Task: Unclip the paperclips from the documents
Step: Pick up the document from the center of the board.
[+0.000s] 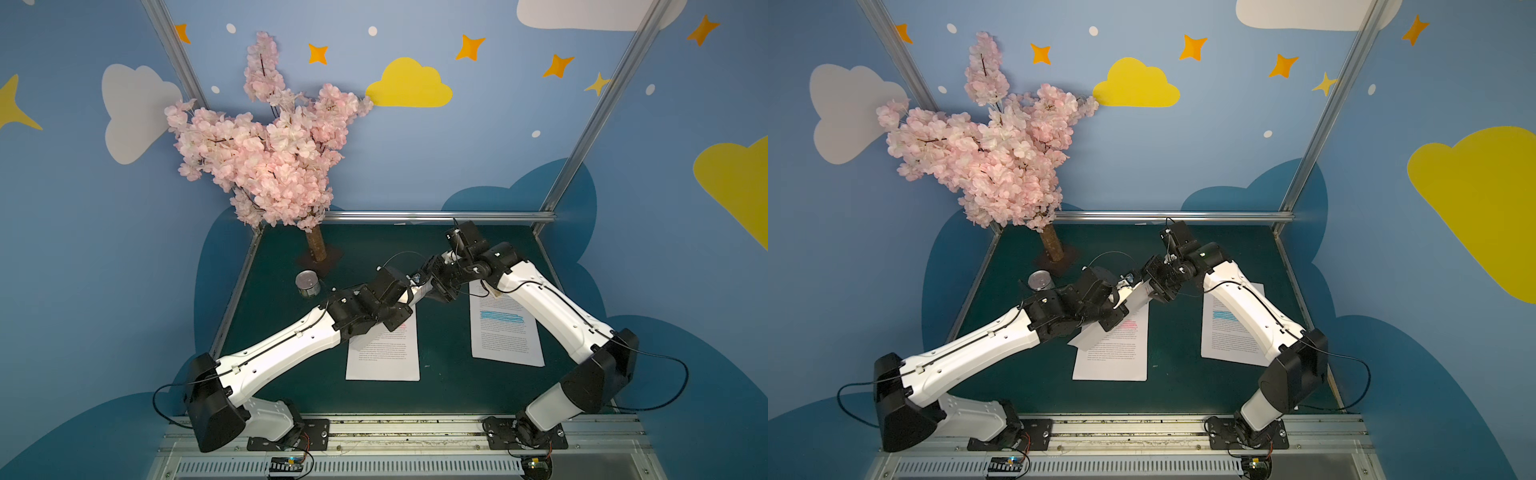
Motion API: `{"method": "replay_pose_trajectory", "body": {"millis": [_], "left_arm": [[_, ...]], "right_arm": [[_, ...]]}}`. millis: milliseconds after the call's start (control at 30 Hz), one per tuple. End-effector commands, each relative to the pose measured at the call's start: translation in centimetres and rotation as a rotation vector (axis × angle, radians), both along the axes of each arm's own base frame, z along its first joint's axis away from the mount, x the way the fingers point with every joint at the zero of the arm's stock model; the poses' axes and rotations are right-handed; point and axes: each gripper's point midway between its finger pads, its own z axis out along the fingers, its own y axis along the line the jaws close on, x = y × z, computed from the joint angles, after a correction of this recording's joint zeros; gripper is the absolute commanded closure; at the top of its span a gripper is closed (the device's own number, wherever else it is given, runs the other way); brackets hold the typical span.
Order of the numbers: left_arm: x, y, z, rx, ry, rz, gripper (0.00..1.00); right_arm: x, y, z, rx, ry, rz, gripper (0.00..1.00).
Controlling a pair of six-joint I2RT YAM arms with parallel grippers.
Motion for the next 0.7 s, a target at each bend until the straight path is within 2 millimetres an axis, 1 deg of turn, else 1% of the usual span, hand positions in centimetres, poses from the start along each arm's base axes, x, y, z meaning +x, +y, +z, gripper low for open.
{"method": "replay_pose_trajectory", "body": {"millis": [0,133,200,333,400,433,467,533,567,633,667], "left_arm": [[0.2,-0.1,0.8,-0.010,-0.035,-0.001,0.97],[-0.2,-0.3,0.6,-0.010,-0.027,-0.010,0.97],[-0.5,-0.6,0.5,-0.014,-0.023,-0.015,0.97],[-1.2,-1.2,0.2,-0.031,-0.006,-0.024,0.97],[-1.5,-1.4,0.4,-0.048,0.010,-0.027,0.96],[-1.6,-1.4,0.5,-0.059,0.020,-0.022,0.92],[-1.7,-1.4,0.9,-0.073,0.028,-0.011,0.80],[-1.6,-0.6,2.0,-0.106,0.023,0.039,0.45],[-1.5,-0.1,2.7,-0.127,0.025,0.056,0.30],[-1.5,1.0,4.3,-0.197,0.051,0.080,0.09],[-1.4,1.6,5.3,-0.244,0.061,0.090,0.04]], "right_arm": [[-0.7,-0.2,-0.7,-0.032,0.021,0.021,0.42],[-0.4,-0.2,-0.9,-0.046,0.014,0.027,0.58],[-0.2,-0.1,-0.9,-0.047,0.009,0.033,0.70],[-0.2,0.2,-0.8,-0.048,0.004,0.054,0.99],[-0.3,0.1,-0.7,-0.052,-0.004,0.067,1.00],[-0.3,0.0,-0.6,-0.053,-0.013,0.077,1.00],[-0.3,0.0,-0.5,-0.047,-0.025,0.096,1.00],[-0.3,0.0,-0.1,-0.034,-0.060,0.152,1.00],[-0.3,-0.2,0.2,-0.033,-0.080,0.180,1.00],[-0.5,-0.7,0.6,-0.027,-0.121,0.244,1.00],[-0.6,-1.1,0.7,-0.029,-0.132,0.266,1.00]]}}
